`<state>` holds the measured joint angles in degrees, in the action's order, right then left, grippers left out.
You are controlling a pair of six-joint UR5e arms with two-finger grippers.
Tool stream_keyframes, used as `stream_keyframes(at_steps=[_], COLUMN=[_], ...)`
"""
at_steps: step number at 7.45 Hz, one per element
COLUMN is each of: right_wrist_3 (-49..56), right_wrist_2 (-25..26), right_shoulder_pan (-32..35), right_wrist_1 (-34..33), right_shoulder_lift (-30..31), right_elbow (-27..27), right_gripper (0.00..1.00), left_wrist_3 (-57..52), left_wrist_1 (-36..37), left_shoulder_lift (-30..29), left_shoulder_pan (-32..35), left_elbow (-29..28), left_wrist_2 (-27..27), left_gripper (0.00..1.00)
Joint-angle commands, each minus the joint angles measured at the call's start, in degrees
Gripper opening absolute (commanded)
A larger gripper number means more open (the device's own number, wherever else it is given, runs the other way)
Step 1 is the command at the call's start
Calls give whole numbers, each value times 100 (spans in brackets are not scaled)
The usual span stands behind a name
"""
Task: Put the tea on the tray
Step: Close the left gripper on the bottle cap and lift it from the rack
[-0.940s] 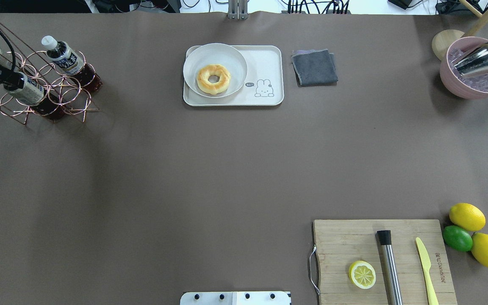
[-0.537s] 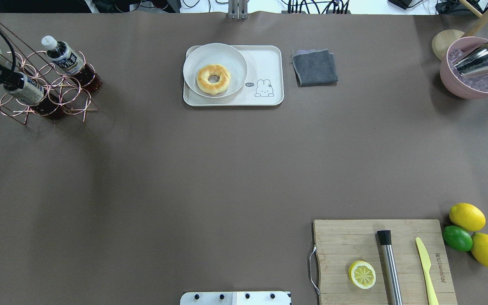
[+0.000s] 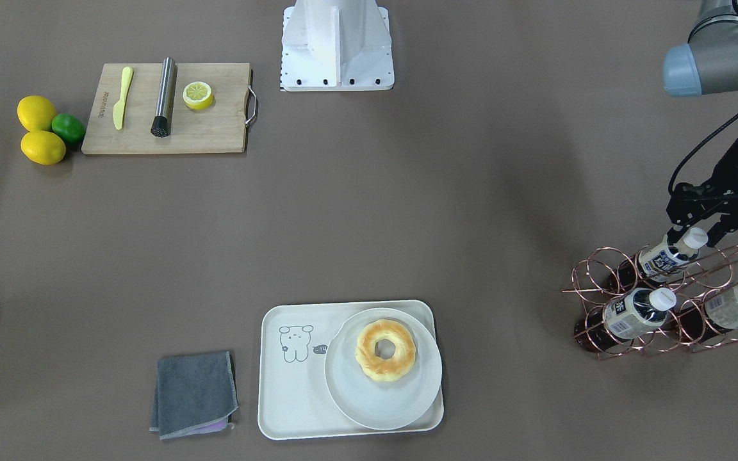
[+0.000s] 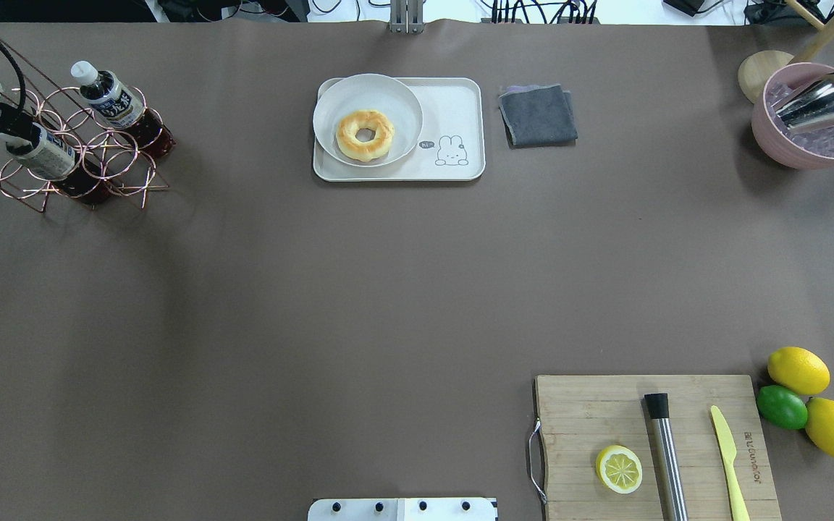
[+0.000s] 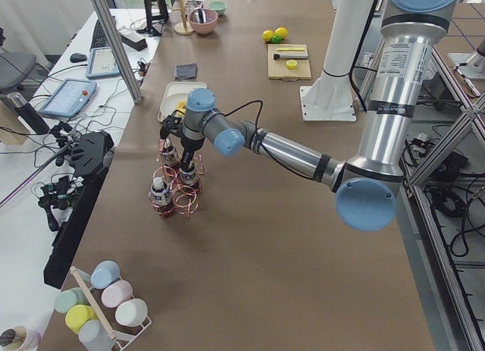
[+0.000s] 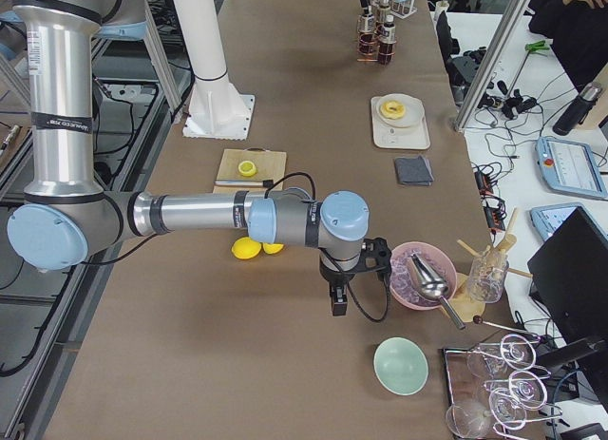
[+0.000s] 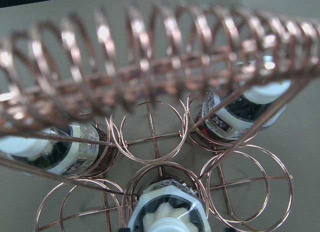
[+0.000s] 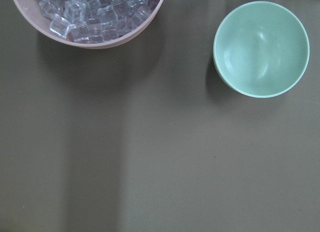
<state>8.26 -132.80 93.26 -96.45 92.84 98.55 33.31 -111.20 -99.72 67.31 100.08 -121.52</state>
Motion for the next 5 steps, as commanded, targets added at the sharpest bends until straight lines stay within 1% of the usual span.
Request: stream_keyframes(at_steps=[1,2,3,4,5], right_wrist_3=[-9,-17,-18,-26,-26], right_wrist_2=[9,9,9,9,9], right_shoulder_pan=[-1,-1,-1,-1,-1], right_wrist_1=[64,117,118,118,118], right_shoulder_lift=[6,6,6,-3,-3], right_elbow=[-20,-38,-38,-38,-38], right_gripper=[100,100,100,100,100], left_wrist_3=[-8,-43,-96,-96,-105], left_wrist_1=[2,19,80,307,718], left_shoulder_lift=[-4,-4,-21,-187,-449], left_shoulder_pan=[46,107,133,282,396], left_elbow=[3,-6,3,11,72], left_wrist_2=[-3,-47,-273,-432,-599], left_gripper=[6,0,0,0,0])
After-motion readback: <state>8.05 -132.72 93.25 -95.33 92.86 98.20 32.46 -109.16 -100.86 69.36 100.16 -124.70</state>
